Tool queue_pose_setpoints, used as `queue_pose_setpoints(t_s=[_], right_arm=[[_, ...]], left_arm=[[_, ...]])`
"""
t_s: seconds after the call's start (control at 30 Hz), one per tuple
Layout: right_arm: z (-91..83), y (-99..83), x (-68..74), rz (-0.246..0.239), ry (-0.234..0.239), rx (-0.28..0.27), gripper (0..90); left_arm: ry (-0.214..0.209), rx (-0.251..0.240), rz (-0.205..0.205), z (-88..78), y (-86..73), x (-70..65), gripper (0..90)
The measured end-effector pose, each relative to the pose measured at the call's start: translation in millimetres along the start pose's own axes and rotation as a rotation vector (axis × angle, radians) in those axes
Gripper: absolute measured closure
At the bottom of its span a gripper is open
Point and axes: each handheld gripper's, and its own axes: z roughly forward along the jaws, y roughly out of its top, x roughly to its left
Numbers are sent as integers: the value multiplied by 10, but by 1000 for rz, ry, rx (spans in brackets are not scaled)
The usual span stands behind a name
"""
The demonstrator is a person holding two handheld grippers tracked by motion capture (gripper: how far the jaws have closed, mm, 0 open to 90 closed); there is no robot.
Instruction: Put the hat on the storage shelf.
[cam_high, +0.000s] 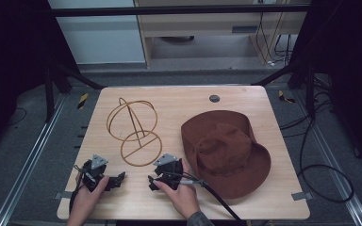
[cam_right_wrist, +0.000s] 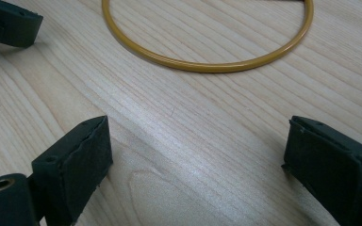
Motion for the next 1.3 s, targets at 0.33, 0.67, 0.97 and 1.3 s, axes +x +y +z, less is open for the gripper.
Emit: queue_pose_setpoints(t_s=[0.33, 0.67, 0.97, 1.3], right_arm=[[0, 2, -2, -1, 0, 2, 85], [-367, 197, -24, -30, 27, -64, 116], [-1036, 353, -332, -102, -4, -54, 208], [-1765, 273, -1020, -111, -125, 4, 150]], left_arm=[[0, 1, 1, -1, 1, 0, 0], [0, 1, 1, -1, 2, 1, 0], [-5, 3, 5, -6, -2, 4, 0], [-5, -2, -1, -5, -6, -2, 0]])
